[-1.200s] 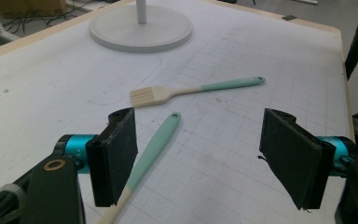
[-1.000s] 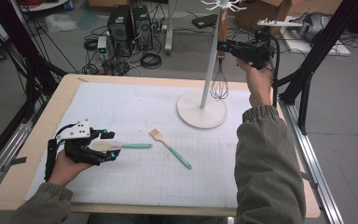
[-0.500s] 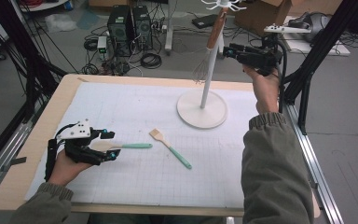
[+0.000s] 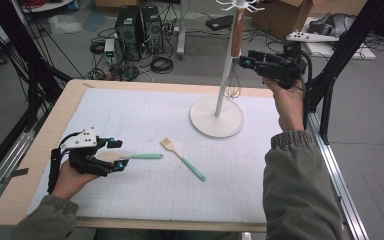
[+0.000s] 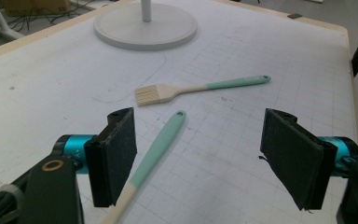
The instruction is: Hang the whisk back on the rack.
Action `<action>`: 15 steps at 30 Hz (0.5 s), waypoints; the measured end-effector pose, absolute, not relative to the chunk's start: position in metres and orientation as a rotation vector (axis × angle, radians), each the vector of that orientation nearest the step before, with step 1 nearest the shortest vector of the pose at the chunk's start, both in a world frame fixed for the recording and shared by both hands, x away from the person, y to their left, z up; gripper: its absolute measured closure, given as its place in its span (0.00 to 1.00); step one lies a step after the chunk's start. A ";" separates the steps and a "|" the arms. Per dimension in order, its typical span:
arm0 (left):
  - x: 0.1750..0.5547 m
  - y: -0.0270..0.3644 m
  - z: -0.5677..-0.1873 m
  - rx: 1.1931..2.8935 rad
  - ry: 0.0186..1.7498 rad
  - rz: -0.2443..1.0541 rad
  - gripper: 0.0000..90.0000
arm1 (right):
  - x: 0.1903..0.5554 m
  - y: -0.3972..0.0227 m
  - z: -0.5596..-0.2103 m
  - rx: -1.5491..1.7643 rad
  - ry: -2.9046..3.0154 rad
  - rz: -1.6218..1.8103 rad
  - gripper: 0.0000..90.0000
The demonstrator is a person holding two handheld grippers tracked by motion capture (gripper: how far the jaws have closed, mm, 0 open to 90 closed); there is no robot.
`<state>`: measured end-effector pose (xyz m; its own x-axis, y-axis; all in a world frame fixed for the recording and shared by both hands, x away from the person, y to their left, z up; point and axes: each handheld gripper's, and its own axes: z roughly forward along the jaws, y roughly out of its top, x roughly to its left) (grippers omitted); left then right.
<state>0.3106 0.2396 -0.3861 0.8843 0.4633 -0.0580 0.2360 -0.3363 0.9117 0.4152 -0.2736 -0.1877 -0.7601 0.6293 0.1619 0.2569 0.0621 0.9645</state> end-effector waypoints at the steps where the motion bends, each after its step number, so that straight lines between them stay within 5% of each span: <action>1: 0.311 0.240 -0.386 1.931 0.517 0.253 0.30 | 0.414 -0.274 -0.188 0.892 2.043 1.753 0.48; 15: 0.311 0.243 -0.386 1.936 0.530 0.267 0.28 | 0.405 -0.272 -0.190 0.890 2.089 1.673 0.41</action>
